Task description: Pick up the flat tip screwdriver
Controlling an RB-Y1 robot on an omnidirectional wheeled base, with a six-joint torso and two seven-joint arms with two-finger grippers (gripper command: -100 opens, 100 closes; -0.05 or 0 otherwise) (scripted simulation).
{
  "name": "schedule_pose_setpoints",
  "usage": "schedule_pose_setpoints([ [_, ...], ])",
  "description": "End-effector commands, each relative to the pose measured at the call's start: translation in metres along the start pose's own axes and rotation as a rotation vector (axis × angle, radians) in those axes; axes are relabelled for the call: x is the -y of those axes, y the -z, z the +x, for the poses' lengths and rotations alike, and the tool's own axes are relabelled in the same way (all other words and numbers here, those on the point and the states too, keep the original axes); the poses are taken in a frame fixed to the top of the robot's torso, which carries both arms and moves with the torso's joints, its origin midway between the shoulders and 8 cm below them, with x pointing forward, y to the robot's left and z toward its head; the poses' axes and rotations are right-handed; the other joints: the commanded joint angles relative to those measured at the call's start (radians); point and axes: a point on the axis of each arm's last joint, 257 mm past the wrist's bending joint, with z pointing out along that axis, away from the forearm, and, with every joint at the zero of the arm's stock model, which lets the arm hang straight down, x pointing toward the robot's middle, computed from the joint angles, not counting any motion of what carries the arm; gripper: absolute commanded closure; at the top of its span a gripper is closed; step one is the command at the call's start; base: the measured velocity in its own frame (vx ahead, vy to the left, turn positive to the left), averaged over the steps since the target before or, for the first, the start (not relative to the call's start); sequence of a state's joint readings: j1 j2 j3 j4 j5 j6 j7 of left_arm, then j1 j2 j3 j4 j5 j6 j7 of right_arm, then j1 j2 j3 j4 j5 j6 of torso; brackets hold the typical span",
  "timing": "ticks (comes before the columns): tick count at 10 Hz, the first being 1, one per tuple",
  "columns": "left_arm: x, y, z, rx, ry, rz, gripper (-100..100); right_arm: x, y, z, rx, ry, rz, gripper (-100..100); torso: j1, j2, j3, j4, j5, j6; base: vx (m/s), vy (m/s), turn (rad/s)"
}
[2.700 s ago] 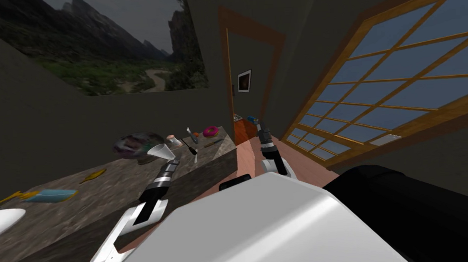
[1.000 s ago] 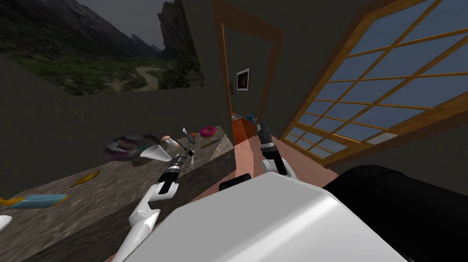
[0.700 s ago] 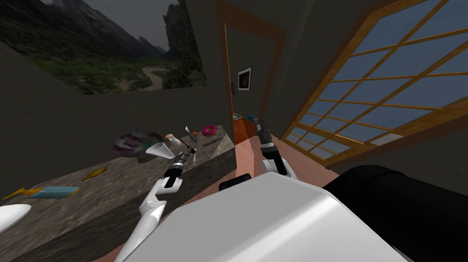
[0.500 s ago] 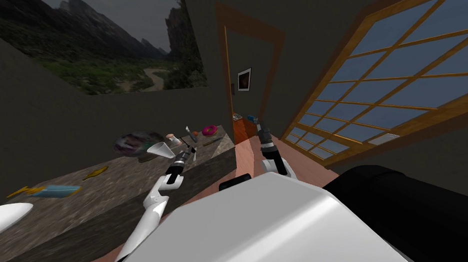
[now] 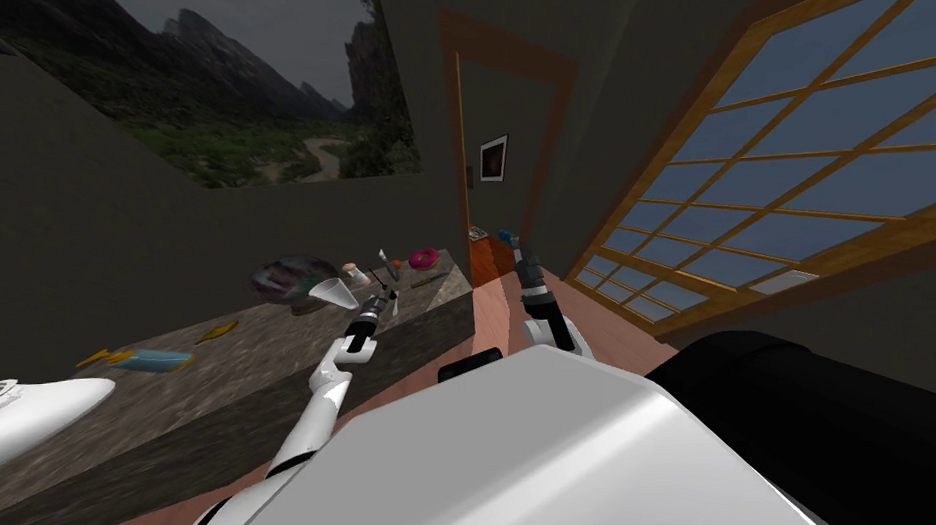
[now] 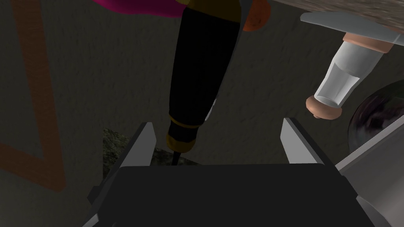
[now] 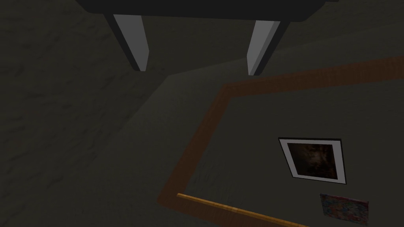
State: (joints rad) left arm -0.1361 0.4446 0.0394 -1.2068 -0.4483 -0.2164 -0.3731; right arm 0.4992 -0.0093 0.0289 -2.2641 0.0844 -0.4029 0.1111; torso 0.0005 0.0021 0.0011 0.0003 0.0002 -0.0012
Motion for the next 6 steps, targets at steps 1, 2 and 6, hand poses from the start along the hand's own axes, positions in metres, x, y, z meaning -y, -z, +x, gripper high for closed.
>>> schedule_pose_setpoints([
  [1,0.008,-0.014,0.003,-0.009,-0.003,0.007,-100,0.000,0.000,0.000,0.000,0.000,0.000,0,0.000,0.000,0.000,0.000,0.000,0.000,-0.071,0.027,0.071],
  [2,0.008,-0.021,0.000,-0.008,-0.002,0.004,-100,0.000,0.000,0.000,0.000,0.000,0.000,0,0.000,0.001,0.001,0.000,0.000,0.000,-0.039,0.012,-0.006],
  [6,0.033,-0.052,-0.002,-0.013,-0.006,0.033,-100,0.000,0.000,0.000,0.000,0.000,0.000,0,-0.001,0.000,0.000,0.000,0.000,0.000,-0.048,0.019,0.042],
])
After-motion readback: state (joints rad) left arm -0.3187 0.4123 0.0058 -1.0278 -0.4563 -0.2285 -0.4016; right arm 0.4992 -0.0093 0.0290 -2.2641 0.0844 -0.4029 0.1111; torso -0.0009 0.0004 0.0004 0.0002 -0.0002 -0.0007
